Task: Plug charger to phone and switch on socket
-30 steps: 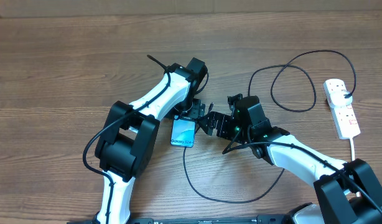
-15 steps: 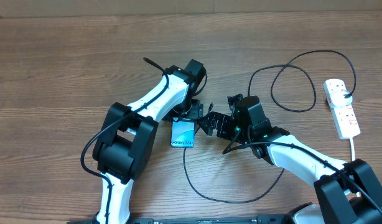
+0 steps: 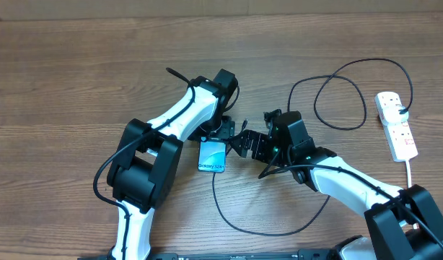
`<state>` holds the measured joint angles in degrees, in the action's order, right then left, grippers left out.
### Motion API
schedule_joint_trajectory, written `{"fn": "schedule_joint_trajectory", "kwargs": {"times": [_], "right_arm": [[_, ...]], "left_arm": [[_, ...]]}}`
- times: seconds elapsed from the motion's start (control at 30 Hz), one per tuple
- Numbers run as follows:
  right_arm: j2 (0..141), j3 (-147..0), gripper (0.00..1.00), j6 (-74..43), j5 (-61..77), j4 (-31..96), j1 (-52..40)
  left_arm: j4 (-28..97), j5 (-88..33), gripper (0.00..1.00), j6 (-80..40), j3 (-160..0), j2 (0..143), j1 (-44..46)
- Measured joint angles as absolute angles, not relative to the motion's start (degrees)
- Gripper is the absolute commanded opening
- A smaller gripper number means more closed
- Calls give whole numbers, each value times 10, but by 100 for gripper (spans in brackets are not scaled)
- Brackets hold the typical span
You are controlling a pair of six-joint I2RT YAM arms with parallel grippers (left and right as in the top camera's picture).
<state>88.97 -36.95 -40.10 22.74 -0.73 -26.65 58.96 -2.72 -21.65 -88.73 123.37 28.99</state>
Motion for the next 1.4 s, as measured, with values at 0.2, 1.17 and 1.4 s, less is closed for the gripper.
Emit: {"fn": "schedule_joint_trajectory", "kwargs": {"times": [0.2,1.17,1.4], "right_arm": [[887,-372,100,-419,221,-22,-288],[979,-367,4,-489,172,-146,-395],[974,-367,4,-488,183,-144,-390]], "left_arm": [[596,-78,76,-163,-887,1231,266],[622,-338,92,-92,-871,1240,221],[625,-348,89,-88,-871,1240,220]]}}
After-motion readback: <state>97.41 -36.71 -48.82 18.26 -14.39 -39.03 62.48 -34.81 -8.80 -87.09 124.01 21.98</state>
